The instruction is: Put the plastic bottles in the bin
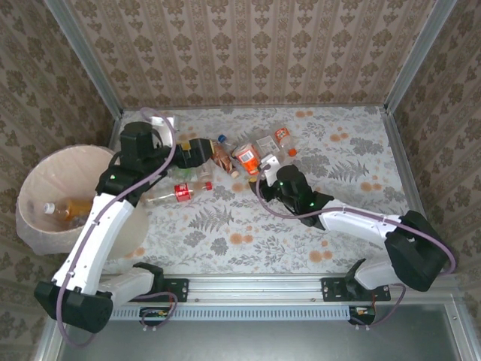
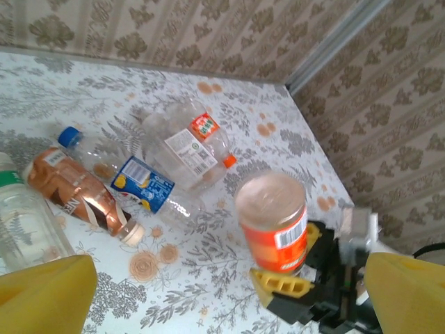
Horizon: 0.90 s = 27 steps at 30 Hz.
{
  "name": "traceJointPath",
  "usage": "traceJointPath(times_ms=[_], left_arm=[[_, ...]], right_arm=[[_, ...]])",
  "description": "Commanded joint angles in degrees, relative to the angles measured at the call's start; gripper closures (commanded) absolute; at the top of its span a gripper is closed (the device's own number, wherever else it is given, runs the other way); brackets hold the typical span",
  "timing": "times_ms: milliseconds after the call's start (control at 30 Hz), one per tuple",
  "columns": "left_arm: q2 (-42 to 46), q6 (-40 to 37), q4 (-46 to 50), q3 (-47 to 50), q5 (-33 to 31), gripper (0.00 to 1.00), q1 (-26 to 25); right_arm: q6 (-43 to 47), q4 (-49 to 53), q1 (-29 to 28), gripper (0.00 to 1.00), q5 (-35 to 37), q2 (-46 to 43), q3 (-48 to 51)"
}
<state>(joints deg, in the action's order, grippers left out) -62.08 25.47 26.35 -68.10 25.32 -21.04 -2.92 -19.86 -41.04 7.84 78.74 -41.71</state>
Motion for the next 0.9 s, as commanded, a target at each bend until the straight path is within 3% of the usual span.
traceJointPath(times_ms=[0,167,500,867], left_arm=[[-1.0,-3.0,-5.3,-0.8,0.5,0.00,-3.3],[-5.0,-3.9,-9.9,0.1,-2.3,0.00,-8.3],[-12.4,-1.9,-17.9,0.5,7.4,0.00,-10.5],[-17.3,0.3,-20.1,-0.3,-2.3,0.00,-11.7]], right_arm=[[-10.4,-7.7,1.3,0.71,0.0,-1.5,1.2],[-21.6,-17.3,2.3,0.71,-3.8,0.5,2.4],[-27.7,-21.4,3.2,0.71,-17.0,5.4,-1.7],[-33.9,-26.8,2.6,0.71,-22.7,9.8,-4.8]])
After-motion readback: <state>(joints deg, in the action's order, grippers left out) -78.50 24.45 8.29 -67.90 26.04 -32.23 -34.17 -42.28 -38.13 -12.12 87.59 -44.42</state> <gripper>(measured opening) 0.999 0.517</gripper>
